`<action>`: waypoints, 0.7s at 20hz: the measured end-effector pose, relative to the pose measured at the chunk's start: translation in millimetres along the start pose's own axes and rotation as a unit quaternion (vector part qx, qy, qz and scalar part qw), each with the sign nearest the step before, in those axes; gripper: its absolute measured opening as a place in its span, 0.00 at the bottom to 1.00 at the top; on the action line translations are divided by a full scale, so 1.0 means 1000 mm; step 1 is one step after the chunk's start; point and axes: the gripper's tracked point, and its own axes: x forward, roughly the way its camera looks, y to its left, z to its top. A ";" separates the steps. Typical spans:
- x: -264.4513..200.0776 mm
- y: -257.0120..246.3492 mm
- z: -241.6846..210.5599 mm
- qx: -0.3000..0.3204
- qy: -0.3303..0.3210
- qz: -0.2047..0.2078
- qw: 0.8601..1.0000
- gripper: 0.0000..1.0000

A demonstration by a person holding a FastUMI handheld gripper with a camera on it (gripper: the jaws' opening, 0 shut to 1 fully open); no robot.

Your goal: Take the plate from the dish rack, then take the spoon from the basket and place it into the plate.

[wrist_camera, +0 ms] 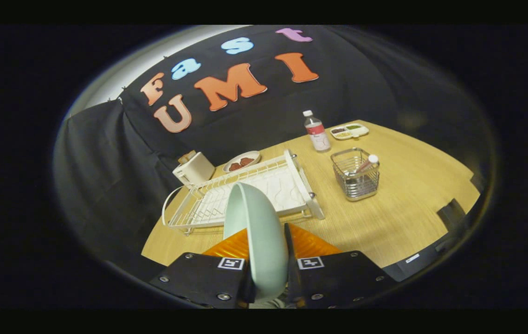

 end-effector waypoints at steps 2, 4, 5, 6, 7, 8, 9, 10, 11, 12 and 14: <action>0.006 -0.007 -0.016 0.035 0.007 0.008 0.999 0.27; 0.012 -0.013 -0.029 0.069 0.012 0.012 0.997 0.27; 0.014 -0.015 -0.035 0.083 0.015 0.013 0.996 0.27; 0.018 -0.016 -0.041 0.097 0.019 0.015 0.995 0.27; 0.021 -0.017 -0.047 0.109 0.023 0.016 0.994 0.27; 0.026 -0.016 -0.051 0.115 0.026 0.018 0.993 0.27; 0.028 -0.016 -0.056 0.119 0.030 0.019 0.992 0.27; 0.031 -0.018 -0.059 0.123 0.032 0.017 0.992 0.27; 0.033 -0.020 -0.061 0.127 0.034 0.017 0.991 0.27; 0.036 -0.021 -0.063 0.133 0.035 0.015 0.990 0.27; 0.039 -0.025 -0.067 0.141 0.033 0.005 0.989 0.27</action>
